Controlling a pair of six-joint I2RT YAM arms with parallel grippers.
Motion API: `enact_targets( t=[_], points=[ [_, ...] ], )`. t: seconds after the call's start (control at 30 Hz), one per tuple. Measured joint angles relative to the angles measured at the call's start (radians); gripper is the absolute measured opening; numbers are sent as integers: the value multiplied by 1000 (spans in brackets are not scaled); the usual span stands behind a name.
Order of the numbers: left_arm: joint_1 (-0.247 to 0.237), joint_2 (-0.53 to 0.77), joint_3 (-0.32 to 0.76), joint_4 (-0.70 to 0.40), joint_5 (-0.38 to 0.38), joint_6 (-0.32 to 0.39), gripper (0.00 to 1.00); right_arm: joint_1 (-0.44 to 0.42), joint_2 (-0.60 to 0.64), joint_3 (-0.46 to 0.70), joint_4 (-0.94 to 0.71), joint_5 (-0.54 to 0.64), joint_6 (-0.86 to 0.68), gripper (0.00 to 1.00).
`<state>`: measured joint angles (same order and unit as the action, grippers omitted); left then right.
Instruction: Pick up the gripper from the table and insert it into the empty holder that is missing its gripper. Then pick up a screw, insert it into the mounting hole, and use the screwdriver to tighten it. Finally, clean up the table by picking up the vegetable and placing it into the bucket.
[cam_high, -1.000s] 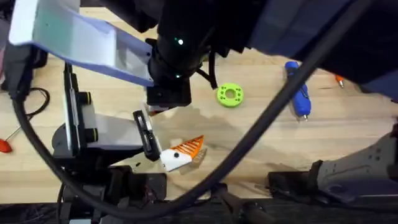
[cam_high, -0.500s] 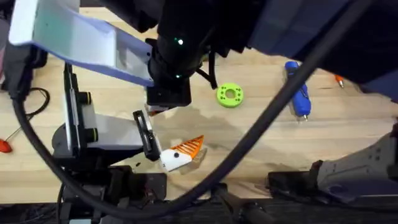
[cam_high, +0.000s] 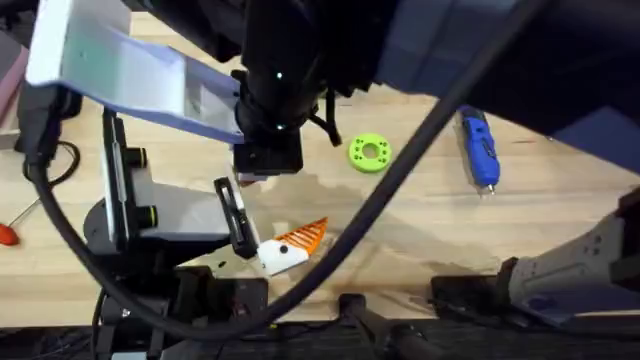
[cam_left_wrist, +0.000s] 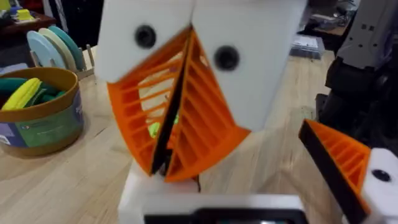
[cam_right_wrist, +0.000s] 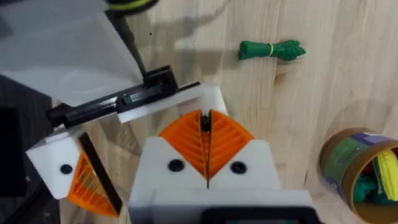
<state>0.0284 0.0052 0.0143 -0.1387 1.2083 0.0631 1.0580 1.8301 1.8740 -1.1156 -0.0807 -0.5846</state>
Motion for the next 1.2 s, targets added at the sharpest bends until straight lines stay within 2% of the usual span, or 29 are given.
enact_targets(
  t=[0.3,0.33,0.53,0.57,0.77,0.93,1.03,1.2],
  points=[
    [0,0,0,0,0,0,985,0,0,0,0,0,0,9],
    [0,0,0,0,0,-1,985,0,0,0,0,0,1,73],
    [0,0,0,0,0,0,985,0,0,2,1,0,0,922],
    [0,0,0,0,0,0,985,0,-1,2,1,0,2,954],
    [0,0,0,0,0,0,985,-8,-46,2,-41,-2,42,966],
    [0,0,0,0,0,0,985,-43,-156,-11,-91,-2,109,966],
    [0,0,0,0,0,0,985,-74,-250,-91,-30,9,177,966],
    [0,0,0,0,0,0,985,-163,-418,-342,125,54,368,966]
  ],
)
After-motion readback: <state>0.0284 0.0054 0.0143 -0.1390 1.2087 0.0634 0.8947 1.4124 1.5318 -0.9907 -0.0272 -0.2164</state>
